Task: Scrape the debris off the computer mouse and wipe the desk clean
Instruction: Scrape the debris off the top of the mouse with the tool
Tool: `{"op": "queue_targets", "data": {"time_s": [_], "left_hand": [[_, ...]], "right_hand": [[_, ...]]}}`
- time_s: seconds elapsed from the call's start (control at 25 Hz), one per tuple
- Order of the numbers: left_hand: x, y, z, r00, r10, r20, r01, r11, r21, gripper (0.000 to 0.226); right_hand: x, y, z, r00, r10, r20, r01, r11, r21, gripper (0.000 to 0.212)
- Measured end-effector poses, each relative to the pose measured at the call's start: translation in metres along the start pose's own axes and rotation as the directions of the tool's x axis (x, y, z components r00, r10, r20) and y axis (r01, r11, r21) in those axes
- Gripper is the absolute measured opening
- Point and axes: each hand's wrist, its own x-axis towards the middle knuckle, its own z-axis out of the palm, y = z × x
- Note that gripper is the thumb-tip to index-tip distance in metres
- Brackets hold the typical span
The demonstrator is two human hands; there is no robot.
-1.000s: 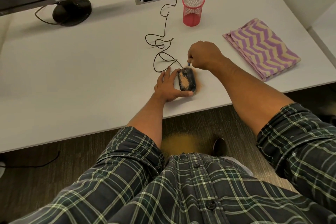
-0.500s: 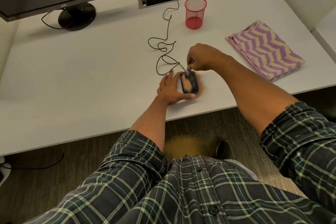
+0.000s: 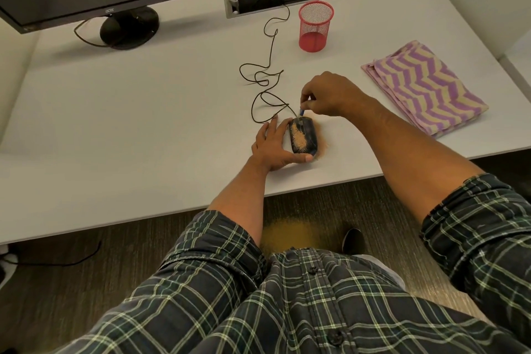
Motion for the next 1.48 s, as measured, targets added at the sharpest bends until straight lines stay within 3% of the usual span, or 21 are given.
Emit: {"op": "queue_targets", "data": {"time_s": [0.24,0.48,0.72,0.84,1.0,1.16,1.48], "left_hand": [[0.000,-0.001,0.001,1.000,0.001,-0.004,-0.001,1.000,0.004,0.123],[-0.001,0.000,-0.002,1.000,0.000,0.006,0.000,1.000,0.022,0.123],[0.000,0.000,-0.002,1.000,-0.002,0.013,0.002,1.000,0.023,0.123],[0.000,0.000,-0.002,1.000,-0.001,0.010,0.000,1.000,0.028,0.122],[0.000,0.000,-0.001,1.000,-0.001,0.013,0.001,1.000,0.005,0.122],[0.000,0.000,-0.001,1.000,-0.005,0.004,0.005,1.000,0.002,0.122],[0.000,-0.001,0.001,1.000,-0.005,-0.015,0.005,1.000,-0.005,0.121]], "right_hand": [[0.002,0.005,-0.008,0.996,0.042,0.084,-0.045,0.998,0.035,0.018],[0.005,0.003,-0.016,0.983,0.001,0.182,-0.041,0.976,0.214,0.011],[0.012,-0.004,-0.014,0.982,0.004,0.189,-0.024,0.994,0.103,0.018],[0.011,-0.008,-0.019,0.965,-0.027,0.261,0.009,0.998,0.070,0.014],[0.012,-0.016,-0.019,0.981,-0.054,0.185,0.060,0.998,-0.026,0.017],[0.011,-0.016,-0.016,0.970,-0.078,0.232,0.090,0.995,-0.038,0.016],[0.010,-0.005,-0.007,0.995,-0.021,0.102,0.026,0.999,-0.043,0.018]]}}
